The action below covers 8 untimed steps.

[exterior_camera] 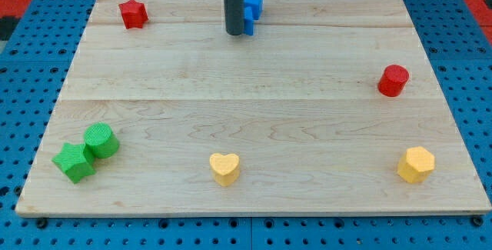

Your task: Slide the red star right horizontally towards blue triangle

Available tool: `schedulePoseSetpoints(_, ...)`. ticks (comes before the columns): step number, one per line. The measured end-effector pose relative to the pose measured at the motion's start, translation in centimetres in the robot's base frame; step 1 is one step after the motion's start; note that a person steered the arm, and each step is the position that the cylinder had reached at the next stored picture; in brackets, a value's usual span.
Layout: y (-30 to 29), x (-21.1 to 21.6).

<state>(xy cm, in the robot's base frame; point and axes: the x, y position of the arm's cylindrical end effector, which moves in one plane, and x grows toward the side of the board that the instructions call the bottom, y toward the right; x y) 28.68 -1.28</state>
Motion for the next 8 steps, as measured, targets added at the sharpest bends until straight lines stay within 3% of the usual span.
schedulePoseSetpoints(2,-4.8,-3.3)
schedulePoseSetpoints(3,-8.6,-1.7)
schedulePoseSetpoints(4,-11.7,2.9)
schedulePoseSetpoints(5,-16.7,3.8)
schedulePoseSetpoints(7,-24.0,-3.1)
schedulePoseSetpoints(8,-21.4,-3.8)
